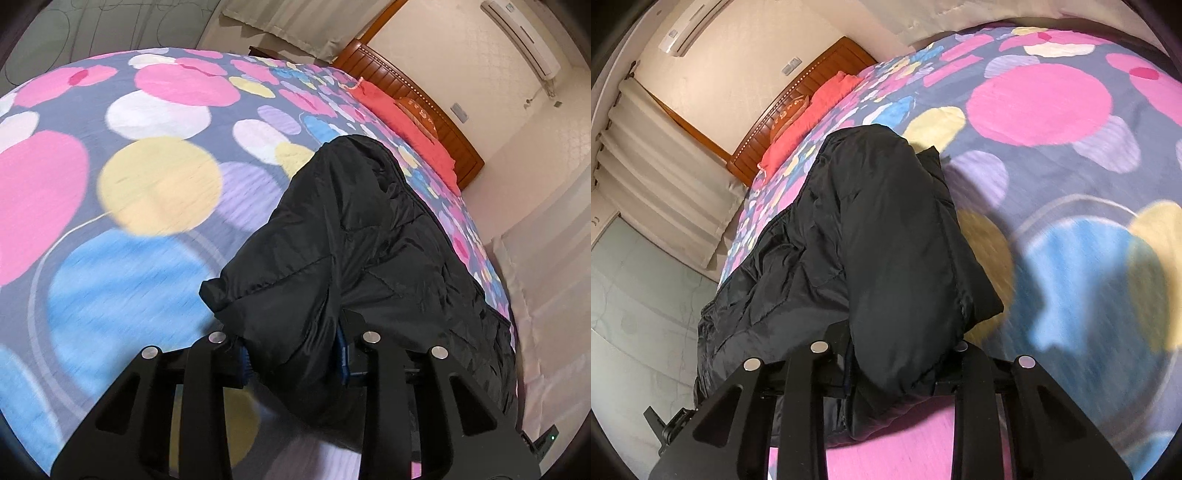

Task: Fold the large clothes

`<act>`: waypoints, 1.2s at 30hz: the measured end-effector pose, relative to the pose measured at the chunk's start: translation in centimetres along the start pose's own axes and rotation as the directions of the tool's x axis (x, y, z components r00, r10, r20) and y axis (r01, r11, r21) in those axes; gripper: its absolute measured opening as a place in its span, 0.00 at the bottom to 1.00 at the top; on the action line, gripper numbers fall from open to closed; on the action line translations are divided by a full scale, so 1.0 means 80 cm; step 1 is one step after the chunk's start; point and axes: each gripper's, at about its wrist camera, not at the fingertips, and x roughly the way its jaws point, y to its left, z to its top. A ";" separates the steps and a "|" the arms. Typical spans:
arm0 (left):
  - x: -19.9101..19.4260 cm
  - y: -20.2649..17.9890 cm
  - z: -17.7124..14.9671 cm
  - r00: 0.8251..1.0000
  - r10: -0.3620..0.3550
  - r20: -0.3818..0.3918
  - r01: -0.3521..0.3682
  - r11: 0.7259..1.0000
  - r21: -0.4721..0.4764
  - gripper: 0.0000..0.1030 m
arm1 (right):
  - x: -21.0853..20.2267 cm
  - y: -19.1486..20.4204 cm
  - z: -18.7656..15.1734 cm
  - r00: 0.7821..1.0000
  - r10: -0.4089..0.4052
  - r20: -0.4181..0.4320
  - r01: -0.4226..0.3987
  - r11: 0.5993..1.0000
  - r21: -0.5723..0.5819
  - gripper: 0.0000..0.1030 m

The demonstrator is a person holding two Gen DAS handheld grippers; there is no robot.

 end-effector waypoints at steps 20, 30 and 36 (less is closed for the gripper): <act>-0.060 0.040 -0.046 0.998 0.039 -0.045 -0.038 0.999 0.033 0.47 | -0.049 -0.024 -0.047 0.998 -0.014 -0.053 0.013 1.000 -0.004 0.35; -0.096 0.054 -0.053 0.997 0.060 -0.051 -0.055 0.993 0.100 0.65 | -0.092 -0.015 -0.081 0.996 -0.071 -0.054 0.067 0.996 -0.065 0.37; -0.118 0.066 -0.052 0.995 0.061 -0.076 -0.049 0.988 0.144 0.66 | -0.113 0.019 -0.109 0.991 -0.116 -0.061 0.103 0.977 -0.187 0.37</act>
